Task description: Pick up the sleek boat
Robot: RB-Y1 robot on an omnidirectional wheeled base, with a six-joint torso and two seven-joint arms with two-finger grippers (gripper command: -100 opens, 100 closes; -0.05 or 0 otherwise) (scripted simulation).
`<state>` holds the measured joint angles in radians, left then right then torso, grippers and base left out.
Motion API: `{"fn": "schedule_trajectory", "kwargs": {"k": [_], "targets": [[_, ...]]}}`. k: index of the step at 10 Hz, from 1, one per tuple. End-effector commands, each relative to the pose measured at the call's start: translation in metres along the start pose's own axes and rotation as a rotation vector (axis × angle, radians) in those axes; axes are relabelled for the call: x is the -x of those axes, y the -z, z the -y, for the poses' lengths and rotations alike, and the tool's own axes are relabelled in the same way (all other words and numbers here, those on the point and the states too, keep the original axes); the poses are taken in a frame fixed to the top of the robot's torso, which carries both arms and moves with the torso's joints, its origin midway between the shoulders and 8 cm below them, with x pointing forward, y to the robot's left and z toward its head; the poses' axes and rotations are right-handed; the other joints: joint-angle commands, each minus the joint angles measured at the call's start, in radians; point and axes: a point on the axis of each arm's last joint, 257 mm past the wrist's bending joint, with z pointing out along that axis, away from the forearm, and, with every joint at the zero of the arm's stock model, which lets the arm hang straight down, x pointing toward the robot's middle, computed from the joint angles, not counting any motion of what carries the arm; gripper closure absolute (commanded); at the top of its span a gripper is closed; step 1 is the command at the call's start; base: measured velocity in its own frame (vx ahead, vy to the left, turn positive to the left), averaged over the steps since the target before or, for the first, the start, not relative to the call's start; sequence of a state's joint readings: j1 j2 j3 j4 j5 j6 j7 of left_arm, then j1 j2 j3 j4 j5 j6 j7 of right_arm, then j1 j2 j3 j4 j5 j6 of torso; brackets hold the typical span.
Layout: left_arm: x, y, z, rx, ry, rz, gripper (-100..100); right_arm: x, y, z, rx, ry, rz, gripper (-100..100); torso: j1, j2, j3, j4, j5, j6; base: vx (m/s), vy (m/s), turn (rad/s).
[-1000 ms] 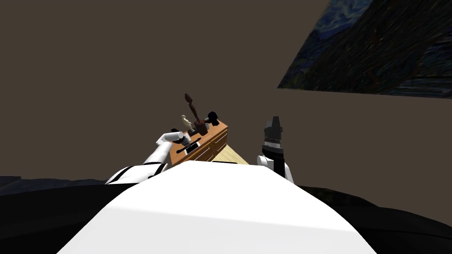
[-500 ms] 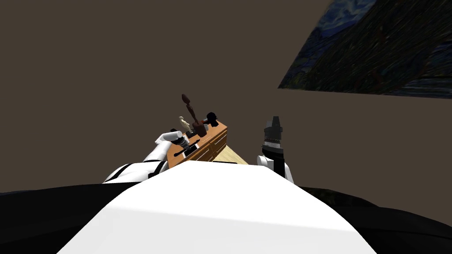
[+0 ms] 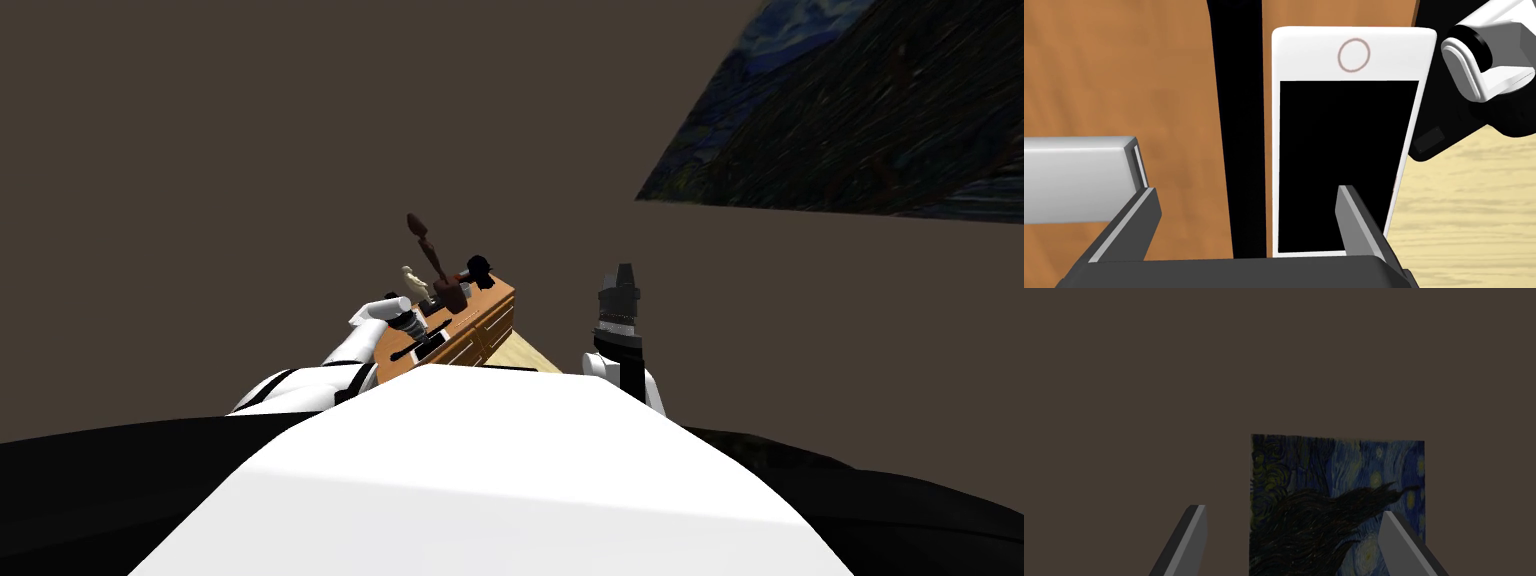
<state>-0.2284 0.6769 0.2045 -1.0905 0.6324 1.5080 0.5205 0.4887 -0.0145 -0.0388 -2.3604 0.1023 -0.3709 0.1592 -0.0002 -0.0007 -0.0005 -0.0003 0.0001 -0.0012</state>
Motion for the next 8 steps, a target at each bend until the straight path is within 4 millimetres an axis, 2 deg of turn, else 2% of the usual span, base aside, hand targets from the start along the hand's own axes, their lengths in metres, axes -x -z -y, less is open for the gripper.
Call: {"fn": "schedule_trajectory", "kwargs": {"k": [1, 6, 8], "targets": [[-0.004, -0.005, 0.001, -0.002, 0.038, -0.001, -100, 0.000, 0.000, 0.000, 0.000, 0.000, 0.000, 0, 0.000, 0.000, 0.000, 0.000, 0.000, 0.000, -0.061, 0.041, -0.223], [-0.015, -0.018, 0.003, -0.006, 0.129, -0.003, -100, 0.000, 0.000, 0.000, 0.000, 0.000, 0.000, 0, 0.006, 0.009, 0.005, 0.002, 0.001, 0.000, -0.124, 0.093, -0.198], [-0.022, -0.025, 0.003, -0.007, 0.181, -0.003, -100, 0.000, 0.000, 0.000, 0.000, 0.000, 0.000, 0, 0.005, 0.010, 0.006, 0.002, 0.001, 0.001, -0.149, 0.091, -0.298]]}}
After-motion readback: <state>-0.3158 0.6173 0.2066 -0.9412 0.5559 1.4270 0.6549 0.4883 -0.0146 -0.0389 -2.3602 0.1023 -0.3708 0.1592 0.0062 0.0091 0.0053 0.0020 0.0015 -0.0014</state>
